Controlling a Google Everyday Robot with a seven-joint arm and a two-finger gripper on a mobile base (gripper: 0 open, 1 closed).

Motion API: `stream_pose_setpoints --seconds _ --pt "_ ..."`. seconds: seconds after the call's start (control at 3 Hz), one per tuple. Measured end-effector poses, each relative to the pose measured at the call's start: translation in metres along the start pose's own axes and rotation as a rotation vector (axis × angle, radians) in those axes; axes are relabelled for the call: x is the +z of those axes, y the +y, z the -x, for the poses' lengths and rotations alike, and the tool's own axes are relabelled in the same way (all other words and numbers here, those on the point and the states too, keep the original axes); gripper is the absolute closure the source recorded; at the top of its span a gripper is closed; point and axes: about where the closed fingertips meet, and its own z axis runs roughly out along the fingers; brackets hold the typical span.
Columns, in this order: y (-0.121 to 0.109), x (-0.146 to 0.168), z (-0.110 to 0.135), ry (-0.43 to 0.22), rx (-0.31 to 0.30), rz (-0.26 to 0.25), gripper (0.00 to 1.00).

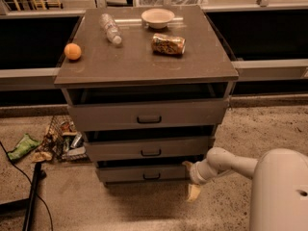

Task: Open bottom drawer

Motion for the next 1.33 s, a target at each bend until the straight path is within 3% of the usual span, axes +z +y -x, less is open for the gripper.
stream_pose_setpoints --seconds 0.67,1.33 --pt "-0.024 0.046 -0.014 -0.06 -0.1 -0.043 0.0" --pt "-0.048 0.064 -0.004 -0.05 -0.176 -0.107 0.0"
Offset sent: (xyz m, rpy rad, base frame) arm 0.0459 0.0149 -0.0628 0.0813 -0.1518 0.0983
